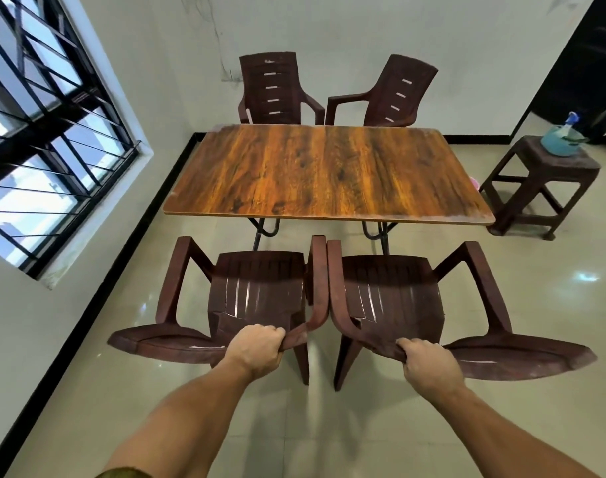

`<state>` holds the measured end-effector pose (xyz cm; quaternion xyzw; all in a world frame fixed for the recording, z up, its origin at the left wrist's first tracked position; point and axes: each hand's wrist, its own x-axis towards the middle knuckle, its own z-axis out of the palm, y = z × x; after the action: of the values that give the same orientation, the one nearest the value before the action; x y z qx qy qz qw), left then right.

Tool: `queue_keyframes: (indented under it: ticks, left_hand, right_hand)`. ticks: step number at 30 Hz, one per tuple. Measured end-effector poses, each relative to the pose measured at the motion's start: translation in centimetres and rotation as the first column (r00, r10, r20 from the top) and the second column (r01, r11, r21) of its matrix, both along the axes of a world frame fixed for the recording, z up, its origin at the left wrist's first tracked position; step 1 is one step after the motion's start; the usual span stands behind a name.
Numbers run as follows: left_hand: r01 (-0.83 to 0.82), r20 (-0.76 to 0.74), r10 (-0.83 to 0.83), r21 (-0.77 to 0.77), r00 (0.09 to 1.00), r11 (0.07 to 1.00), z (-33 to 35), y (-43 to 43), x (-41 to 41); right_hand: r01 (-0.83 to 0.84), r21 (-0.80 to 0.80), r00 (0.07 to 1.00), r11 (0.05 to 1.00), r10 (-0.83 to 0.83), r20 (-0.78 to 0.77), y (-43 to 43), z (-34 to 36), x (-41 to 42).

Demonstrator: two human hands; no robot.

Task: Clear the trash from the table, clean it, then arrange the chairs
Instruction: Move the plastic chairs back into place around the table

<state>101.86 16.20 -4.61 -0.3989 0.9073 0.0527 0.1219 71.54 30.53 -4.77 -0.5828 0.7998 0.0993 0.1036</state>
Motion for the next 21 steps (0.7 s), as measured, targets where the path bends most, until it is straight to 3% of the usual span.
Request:
queue_keyframes:
  ticks: [21]
  left_hand:
    - [0.070,0.002,-0.071,0.065,0.997,0.995,0.1,0.9,1.1]
  right_hand:
    - [-0.037,-0.046,0.999,0.998,0.035,-0.029,-0.8,-0.4,0.5]
